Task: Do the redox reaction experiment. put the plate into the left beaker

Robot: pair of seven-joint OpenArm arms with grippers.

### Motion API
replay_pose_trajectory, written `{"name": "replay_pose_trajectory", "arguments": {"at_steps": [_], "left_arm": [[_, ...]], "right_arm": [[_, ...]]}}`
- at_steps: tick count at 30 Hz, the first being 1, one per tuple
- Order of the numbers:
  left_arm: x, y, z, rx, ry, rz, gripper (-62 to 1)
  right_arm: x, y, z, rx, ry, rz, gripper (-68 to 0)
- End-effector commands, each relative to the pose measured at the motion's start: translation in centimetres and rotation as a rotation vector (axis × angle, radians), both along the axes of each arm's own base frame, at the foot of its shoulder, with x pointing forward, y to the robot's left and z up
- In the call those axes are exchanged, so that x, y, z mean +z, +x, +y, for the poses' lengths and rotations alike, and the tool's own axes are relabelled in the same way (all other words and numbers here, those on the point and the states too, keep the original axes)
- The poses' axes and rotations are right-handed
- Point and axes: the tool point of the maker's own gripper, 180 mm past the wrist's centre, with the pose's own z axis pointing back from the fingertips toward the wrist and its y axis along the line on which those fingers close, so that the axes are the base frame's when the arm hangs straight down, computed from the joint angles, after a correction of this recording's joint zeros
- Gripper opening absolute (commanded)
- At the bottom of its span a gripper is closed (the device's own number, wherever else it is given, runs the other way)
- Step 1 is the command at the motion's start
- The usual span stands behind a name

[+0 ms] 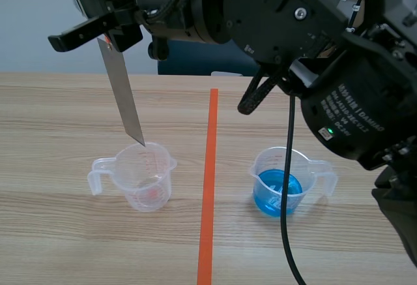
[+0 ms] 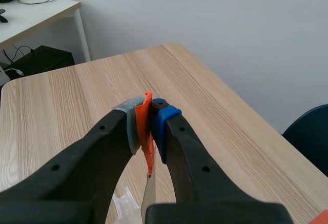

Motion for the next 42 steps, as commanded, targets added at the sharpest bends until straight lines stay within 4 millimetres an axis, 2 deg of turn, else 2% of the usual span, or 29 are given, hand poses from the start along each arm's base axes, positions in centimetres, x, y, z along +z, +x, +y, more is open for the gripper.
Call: {"name": "replay_pose_trajectory", "arguments": {"at_steps": [1, 8, 28, 42], "left_arm": [[0.7, 0.2, -0.1, 0.002, -0.014, -0.025, 1.4], [0.7, 0.2, -0.1, 0.002, -0.014, -0.025, 1.4], [0.7, 0.2, -0.1, 0.002, -0.014, -0.025, 1.4], [0.7, 0.2, -0.1, 0.002, -0.014, -0.025, 1.4]], "right_arm": [[0.6, 0.2, 0.0, 0.003, 0.020, -0.013, -67.6], [-0.1, -0.8, 0.6, 0.048, 0.028, 0.034, -67.6], [-1.1, -0.8, 0.0, 0.047, 0.002, 0.061, -67.6], [-2.5, 0.7, -0.5, 0.014, 0.028, 0.087, -67.6]]}}
